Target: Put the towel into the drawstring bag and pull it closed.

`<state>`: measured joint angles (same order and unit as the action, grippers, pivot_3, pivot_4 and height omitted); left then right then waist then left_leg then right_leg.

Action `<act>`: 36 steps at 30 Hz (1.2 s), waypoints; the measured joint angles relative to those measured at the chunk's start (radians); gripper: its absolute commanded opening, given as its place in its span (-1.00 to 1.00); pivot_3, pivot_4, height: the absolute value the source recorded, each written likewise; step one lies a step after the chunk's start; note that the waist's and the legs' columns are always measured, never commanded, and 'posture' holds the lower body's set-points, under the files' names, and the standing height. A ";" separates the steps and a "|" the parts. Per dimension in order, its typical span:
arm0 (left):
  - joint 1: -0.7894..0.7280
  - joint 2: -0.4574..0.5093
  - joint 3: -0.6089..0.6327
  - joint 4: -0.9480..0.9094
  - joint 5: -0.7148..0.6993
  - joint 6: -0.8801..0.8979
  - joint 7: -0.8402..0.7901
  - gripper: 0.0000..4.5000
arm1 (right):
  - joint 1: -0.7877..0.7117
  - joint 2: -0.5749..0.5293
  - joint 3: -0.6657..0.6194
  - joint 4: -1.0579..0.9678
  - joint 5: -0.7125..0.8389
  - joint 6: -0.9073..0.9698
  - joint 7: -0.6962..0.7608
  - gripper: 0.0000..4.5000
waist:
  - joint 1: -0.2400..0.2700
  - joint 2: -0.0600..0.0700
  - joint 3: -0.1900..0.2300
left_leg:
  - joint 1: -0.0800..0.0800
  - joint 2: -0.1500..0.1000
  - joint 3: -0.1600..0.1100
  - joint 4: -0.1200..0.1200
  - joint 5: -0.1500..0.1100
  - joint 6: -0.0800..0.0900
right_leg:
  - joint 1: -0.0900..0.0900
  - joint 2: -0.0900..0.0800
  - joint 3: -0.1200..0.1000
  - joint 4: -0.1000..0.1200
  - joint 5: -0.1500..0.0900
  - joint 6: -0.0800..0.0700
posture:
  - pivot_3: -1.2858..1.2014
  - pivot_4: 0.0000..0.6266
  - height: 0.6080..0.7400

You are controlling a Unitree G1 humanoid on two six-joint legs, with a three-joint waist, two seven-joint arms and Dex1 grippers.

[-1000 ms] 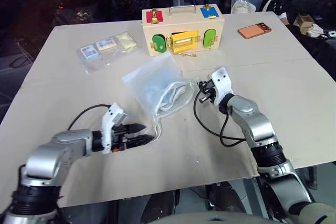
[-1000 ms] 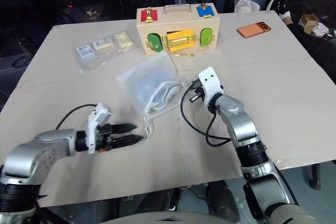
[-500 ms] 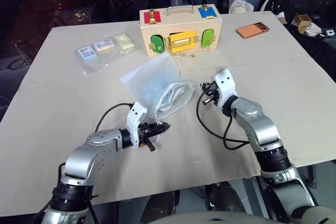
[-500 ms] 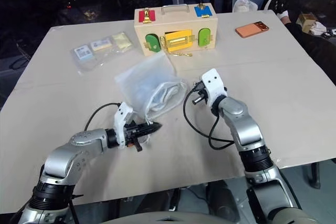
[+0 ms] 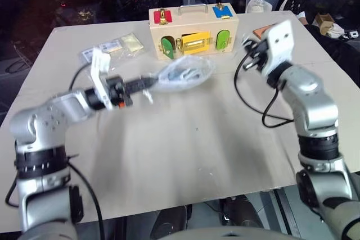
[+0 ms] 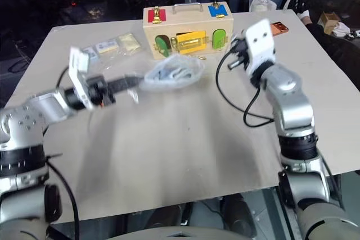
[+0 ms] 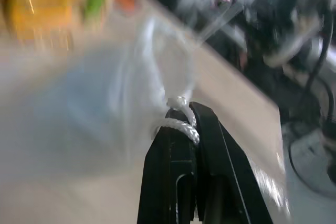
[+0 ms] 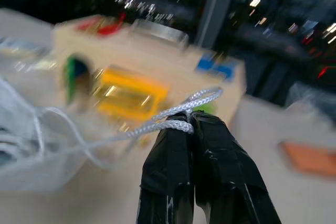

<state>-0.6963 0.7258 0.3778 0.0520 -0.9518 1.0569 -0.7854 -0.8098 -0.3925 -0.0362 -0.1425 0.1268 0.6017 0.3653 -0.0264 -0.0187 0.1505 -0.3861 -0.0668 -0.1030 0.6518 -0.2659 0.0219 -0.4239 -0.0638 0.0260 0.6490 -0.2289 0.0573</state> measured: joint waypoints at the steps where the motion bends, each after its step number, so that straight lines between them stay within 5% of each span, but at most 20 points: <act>1: -0.084 0.000 0.030 0.054 -0.011 -0.013 0.017 -0.99 | -0.055 -0.025 -0.025 0.005 0.006 -0.002 0.002 -1.00 | -0.002 0.000 0.000 | 0.000 0.000 0.000 -0.001 0.000 0.000 | 0.000 0.000 0.000 -0.002 0.000 0.000 | 0.03 -0.52 1.00; 10: -0.201 -0.036 0.193 0.410 0.004 -0.102 0.189 -0.99 | -0.180 -0.135 -0.242 0.061 0.005 0.080 -0.172 -1.00 | -0.014 0.000 -0.001 | -0.008 0.000 0.000 0.000 0.000 0.000 | -0.008 -0.004 0.000 -0.001 0.000 0.000 | 0.03 -0.52 1.00; 18: -0.251 -0.166 0.336 0.479 -0.058 -0.204 0.466 -0.99 | -0.133 -0.170 -0.339 0.031 -0.011 0.114 -0.335 -1.00 | -0.010 -0.001 -0.001 | -0.010 -0.002 0.001 0.002 0.000 0.000 | -0.010 -0.006 0.000 0.002 0.000 0.000 | 0.03 -0.52 1.00; 22: -0.251 -0.135 0.431 0.511 -0.064 -0.265 0.529 -0.99 | -0.135 -0.271 -0.473 0.034 -0.037 0.109 -0.395 -1.00 | -0.013 -0.001 -0.001 | -0.011 -0.002 0.003 0.001 0.000 0.000 | -0.012 -0.006 0.001 0.001 0.000 0.000 | 0.03 -0.52 1.00; 32: -0.057 -0.171 0.141 0.171 -0.114 0.012 0.346 -0.99 | 0.080 -0.202 -0.315 -0.165 0.200 0.224 -0.114 -1.00 | -0.017 -0.002 -0.002 | -0.005 0.000 0.006 0.001 0.000 0.000 | -0.008 -0.005 0.008 0.007 0.000 0.001 | 0.03 -0.52 1.00; 36: -0.073 -0.189 0.067 0.080 -0.179 0.104 0.324 -1.00 | 0.247 -0.039 -0.148 -0.257 0.297 0.283 -0.065 -0.33 | -0.015 -0.002 -0.002 | -0.007 0.000 0.005 0.003 0.000 0.000 | -0.011 -0.005 0.008 0.008 0.000 0.001 | 0.03 -0.52 1.00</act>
<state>-0.7698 0.5365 0.4447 0.1322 -1.1308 1.1606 -0.4618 -0.5628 -0.4311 -0.1840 -0.3995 0.4242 0.8844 0.3000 -0.0412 -0.0212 0.1483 -0.3933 -0.0673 -0.0981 0.6548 -0.2656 0.0221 -0.4345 -0.0687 0.0337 0.6571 -0.2284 0.0579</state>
